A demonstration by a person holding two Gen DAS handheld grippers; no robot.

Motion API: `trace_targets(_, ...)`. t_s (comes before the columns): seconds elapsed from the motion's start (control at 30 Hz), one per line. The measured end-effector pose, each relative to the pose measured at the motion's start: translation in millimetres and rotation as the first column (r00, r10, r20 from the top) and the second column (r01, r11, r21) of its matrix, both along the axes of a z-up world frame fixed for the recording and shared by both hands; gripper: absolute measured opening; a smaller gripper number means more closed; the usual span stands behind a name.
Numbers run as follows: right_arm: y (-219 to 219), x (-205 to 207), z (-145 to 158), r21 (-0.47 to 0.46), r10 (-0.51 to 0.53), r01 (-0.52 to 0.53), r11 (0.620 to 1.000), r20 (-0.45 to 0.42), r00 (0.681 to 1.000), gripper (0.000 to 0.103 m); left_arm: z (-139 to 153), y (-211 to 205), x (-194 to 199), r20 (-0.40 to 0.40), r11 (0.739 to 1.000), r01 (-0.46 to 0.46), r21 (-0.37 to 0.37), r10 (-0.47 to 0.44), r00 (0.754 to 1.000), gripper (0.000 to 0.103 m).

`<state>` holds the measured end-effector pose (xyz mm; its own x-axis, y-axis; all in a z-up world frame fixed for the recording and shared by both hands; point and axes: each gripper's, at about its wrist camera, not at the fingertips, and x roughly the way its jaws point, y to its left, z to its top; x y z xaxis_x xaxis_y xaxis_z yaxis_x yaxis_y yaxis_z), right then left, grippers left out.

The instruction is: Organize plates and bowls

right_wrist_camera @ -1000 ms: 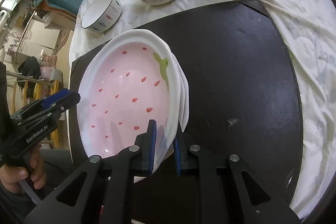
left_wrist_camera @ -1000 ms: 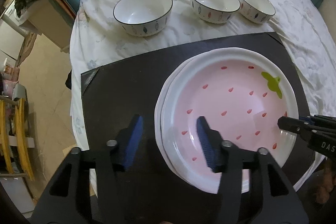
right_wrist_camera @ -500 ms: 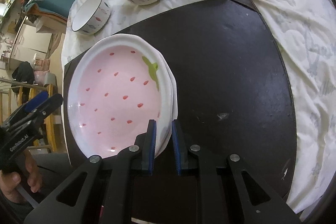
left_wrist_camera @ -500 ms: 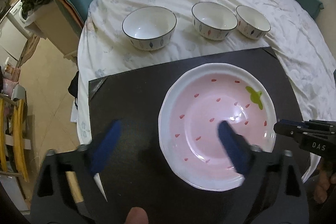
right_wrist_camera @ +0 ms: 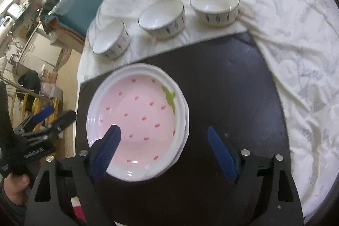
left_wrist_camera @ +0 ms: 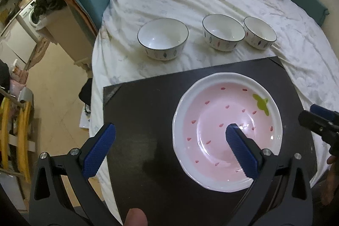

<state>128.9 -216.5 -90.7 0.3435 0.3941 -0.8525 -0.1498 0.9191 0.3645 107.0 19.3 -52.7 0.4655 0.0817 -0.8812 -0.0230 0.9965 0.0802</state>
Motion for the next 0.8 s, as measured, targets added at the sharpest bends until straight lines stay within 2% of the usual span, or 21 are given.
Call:
trace_targets(0.07,-1.6,-4.8,7.0,-0.017,-0.019,0.02,1.0,0.061,0.998,0.09,6.6,-4.5,-3.1,0.037,0.999,0.02,0.036,-0.021,0.999,0.102)
trace_targets(0.17,-5.2,-8.2,12.2,-0.033,-0.05,0.054,0.998,0.094,0.994,0.09,16.1,-16.7,-9.4,0.096,0.989,0.028,0.147,-0.043,0.995,0.102)
trace_targets(0.2,-7.1,-8.7,12.6,-0.026,-0.059,0.062,0.998,0.094,0.994,0.09,19.7,-18.2,-11.2,0.119,0.986,0.022,0.163,-0.041,0.992,0.103)
trace_targets(0.33,-11.7,-12.9,15.3,-0.02,-0.083,0.085,0.996,0.1,0.992,0.09,23.6,-13.4,-14.2,0.117,0.998,0.036,0.047,-0.041,0.992,0.102)
trace_targets(0.43,-13.0,-15.5,17.4,-0.029,-0.095,0.099,0.995,0.113,0.989,0.09,25.9,-11.1,-16.4,0.124,1.0,0.01,0.026,-0.013,0.992,0.102)
trace_targets(0.6,-13.8,-19.6,19.5,-0.03,-0.104,0.109,0.994,0.13,0.986,0.09,29.9,-13.3,-19.4,0.148,0.999,0.01,0.044,-0.017,0.989,0.102)
trace_targets(0.8,-6.4,-21.1,24.0,-0.051,-0.085,0.093,0.994,0.145,0.986,0.09,27.3,-3.9,-12.1,0.089,1.0,-0.026,-0.013,0.027,0.996,0.102)
